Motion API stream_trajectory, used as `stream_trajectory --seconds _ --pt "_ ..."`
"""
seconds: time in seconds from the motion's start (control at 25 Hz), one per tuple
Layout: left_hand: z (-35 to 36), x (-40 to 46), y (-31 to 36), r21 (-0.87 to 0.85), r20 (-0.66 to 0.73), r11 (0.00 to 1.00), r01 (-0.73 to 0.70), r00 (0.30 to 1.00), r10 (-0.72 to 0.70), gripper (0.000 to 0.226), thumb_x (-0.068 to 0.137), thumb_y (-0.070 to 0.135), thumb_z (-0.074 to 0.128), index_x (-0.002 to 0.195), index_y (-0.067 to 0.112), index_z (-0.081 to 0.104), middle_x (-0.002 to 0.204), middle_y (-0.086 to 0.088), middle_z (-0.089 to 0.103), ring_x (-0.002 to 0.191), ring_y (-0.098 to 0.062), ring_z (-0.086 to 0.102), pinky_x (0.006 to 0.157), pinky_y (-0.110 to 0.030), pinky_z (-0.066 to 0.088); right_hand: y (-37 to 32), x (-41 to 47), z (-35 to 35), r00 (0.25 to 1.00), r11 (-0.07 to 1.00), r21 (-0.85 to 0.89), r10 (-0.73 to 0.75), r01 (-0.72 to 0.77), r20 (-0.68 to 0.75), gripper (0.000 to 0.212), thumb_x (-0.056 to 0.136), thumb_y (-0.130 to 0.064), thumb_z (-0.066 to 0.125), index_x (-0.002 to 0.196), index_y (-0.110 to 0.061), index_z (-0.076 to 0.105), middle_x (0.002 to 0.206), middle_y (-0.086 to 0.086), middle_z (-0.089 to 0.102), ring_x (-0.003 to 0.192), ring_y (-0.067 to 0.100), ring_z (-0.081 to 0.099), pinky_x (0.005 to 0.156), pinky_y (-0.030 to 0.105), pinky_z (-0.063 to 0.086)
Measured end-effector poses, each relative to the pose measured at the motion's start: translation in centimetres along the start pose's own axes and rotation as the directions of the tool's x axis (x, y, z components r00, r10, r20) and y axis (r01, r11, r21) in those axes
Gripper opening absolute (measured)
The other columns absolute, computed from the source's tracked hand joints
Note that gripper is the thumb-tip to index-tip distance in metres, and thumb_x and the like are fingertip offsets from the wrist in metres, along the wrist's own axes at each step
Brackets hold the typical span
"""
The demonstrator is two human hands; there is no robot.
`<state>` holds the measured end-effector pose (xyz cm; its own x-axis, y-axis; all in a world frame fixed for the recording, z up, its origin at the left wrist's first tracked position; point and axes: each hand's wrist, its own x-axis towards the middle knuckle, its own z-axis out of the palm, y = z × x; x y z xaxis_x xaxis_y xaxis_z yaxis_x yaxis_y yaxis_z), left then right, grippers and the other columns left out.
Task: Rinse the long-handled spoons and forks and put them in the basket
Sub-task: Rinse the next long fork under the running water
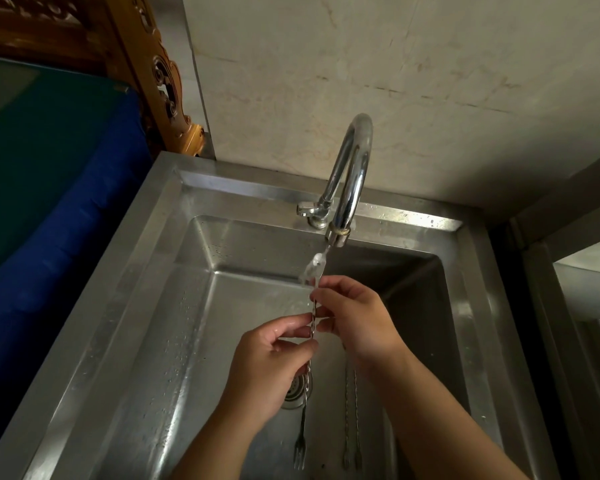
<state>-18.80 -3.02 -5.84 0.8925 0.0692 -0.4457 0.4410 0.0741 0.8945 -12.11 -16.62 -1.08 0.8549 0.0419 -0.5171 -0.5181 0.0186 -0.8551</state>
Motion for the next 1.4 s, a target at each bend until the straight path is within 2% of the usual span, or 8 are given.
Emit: stream_trajectory --seconds 0.16,0.32,0.48,0.72,0.8,0.96,1.2,1.4 --pt "0.3 0.3 0.3 0.01 0.005 1.0 -0.025 1.0 0.025 0.044 0.063 0.041 0.079 0.107 0.047 0.081 0.096 0.01 0.083 0.066 -0.006 0.072 0.069 -0.031 0.06 -0.8 0.3 -0.3 0.999 0.994 0.1 0.042 -0.041 -0.003 0.009 0.092 -0.008 0.066 0.092 -0.007 0.075 0.079 0.005 0.068 0.063 0.012 0.062 0.054 0.024 0.055" --pt "0.5 0.2 0.5 0.013 0.007 0.999 -0.051 0.999 0.051 0.039 0.07 0.033 0.08 0.105 0.048 0.082 0.094 0.011 0.082 0.066 -0.005 0.072 0.066 -0.027 0.058 -1.2 0.5 -0.2 0.997 0.996 0.066 0.068 -0.066 -0.028 0.017 0.093 -0.013 0.066 0.098 0.001 0.074 0.074 0.003 0.067 0.061 0.012 0.062 0.054 0.025 0.056" --pt "0.4 -0.3 0.7 0.0 0.013 0.999 -0.047 0.999 0.047 0.041 0.065 0.04 0.079 0.105 0.05 0.081 0.095 0.013 0.082 0.069 -0.005 0.074 0.066 -0.023 0.058 -1.6 0.6 0.4 0.993 0.994 0.05 0.099 -0.097 -0.056 0.028 0.091 -0.021 0.067 0.099 0.005 0.073 0.073 0.004 0.065 0.056 0.011 0.06 0.05 0.025 0.054" --pt "0.3 -0.7 0.4 0.0 0.027 1.0 -0.031 0.999 0.031 0.042 0.063 0.043 0.079 0.103 0.052 0.081 0.095 0.015 0.081 0.07 -0.007 0.074 0.07 -0.031 0.062 -2.3 0.3 1.2 0.976 0.988 0.007 0.154 -0.155 -0.155 0.053 0.087 -0.062 0.063 0.084 -0.011 0.076 0.06 -0.005 0.068 0.058 0.012 0.064 0.047 0.025 0.054" --pt "0.3 -0.7 0.2 0.015 0.031 0.999 -0.032 0.999 0.031 0.041 0.064 0.043 0.078 0.104 0.051 0.081 0.095 0.016 0.081 0.07 -0.008 0.073 0.071 -0.035 0.062 -2.3 0.3 1.3 0.975 0.988 -0.04 0.138 -0.147 -0.177 0.058 0.086 -0.069 0.061 0.083 -0.013 0.076 0.058 -0.006 0.069 0.059 0.011 0.066 0.048 0.024 0.054" --pt "-0.1 -0.6 0.5 0.037 0.013 0.998 -0.045 0.999 0.044 0.04 0.067 0.044 0.077 0.106 0.052 0.08 0.097 0.015 0.081 0.071 -0.008 0.073 0.071 -0.036 0.063 -2.1 0.2 1.5 0.989 0.995 -0.019 0.096 -0.099 -0.116 0.045 0.095 -0.052 0.062 0.083 -0.01 0.075 0.065 -0.002 0.066 0.056 0.009 0.062 0.048 0.021 0.052" --pt "-0.4 -0.3 0.9 0.036 0.012 0.998 -0.059 0.998 0.059 0.037 0.069 0.042 0.075 0.104 0.054 0.08 0.097 0.016 0.081 0.072 -0.006 0.074 0.07 -0.033 0.064 -1.6 0.4 1.2 0.999 0.996 0.075 0.051 -0.05 -0.011 0.02 0.097 -0.019 0.061 0.091 -0.006 0.074 0.077 0.007 0.063 0.063 0.015 0.057 0.051 0.026 0.052" --pt "-0.1 0.3 0.9 0.054 0.004 0.996 -0.065 0.998 0.065 0.037 0.072 0.037 0.075 0.105 0.054 0.08 0.097 0.016 0.082 0.074 -0.01 0.076 0.075 -0.038 0.064 -1.3 0.8 0.8 1.0 0.993 0.114 0.02 -0.019 -0.008 0.015 0.095 -0.011 0.062 0.087 -0.006 0.074 0.068 0.002 0.062 0.06 0.013 0.057 0.05 0.024 0.053"
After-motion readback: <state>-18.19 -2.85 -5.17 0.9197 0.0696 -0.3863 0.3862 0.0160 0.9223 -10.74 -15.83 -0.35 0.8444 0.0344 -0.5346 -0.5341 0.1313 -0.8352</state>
